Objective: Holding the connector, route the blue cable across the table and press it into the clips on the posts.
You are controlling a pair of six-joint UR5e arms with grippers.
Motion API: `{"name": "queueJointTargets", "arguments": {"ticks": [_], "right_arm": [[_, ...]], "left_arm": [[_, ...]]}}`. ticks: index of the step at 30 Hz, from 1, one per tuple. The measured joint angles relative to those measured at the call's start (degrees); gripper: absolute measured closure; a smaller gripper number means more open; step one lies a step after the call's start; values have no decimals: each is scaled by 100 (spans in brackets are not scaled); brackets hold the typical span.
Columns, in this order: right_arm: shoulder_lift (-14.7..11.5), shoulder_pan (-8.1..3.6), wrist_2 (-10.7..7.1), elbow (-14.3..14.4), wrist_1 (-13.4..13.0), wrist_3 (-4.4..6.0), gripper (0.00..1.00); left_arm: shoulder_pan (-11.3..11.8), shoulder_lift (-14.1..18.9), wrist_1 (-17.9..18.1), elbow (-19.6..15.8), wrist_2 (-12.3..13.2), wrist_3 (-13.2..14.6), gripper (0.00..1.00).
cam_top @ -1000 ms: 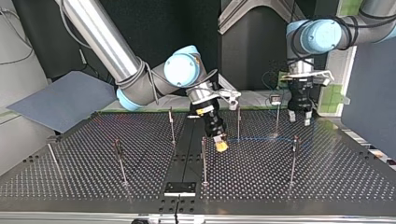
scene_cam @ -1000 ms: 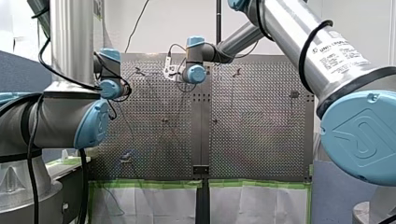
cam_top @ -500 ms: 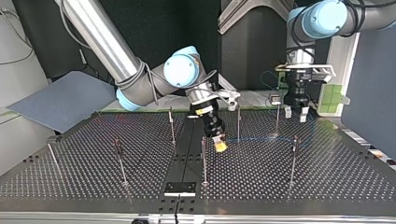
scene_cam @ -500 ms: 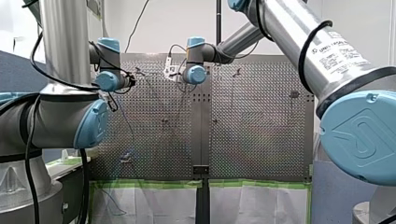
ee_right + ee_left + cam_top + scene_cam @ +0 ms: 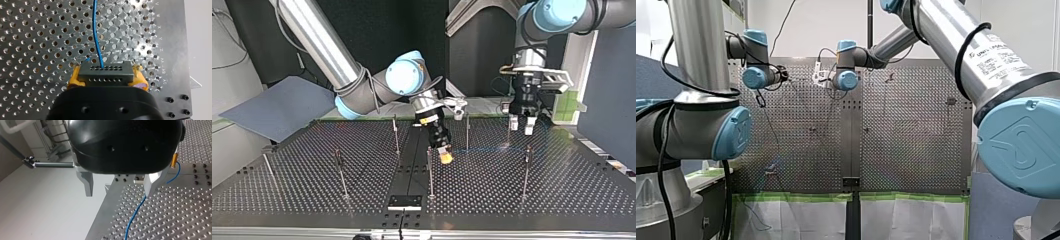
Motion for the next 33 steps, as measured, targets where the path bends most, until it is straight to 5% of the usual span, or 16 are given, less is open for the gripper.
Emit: {"name": "queueJointTargets", "arguments": {"ticks": [15,22,33], "right_arm": [[6,2,-3,-5,-2,-188,100],[13,6,-5,-9,-1,-238,100],[30,51,-17,-9,10,-306,100]], "left_arm": [[-302,-633,29,435,-530,579,0],[-353,-596,24,448,-787,728,0],[-571,-586,16,449,-775,1127,0]]}}
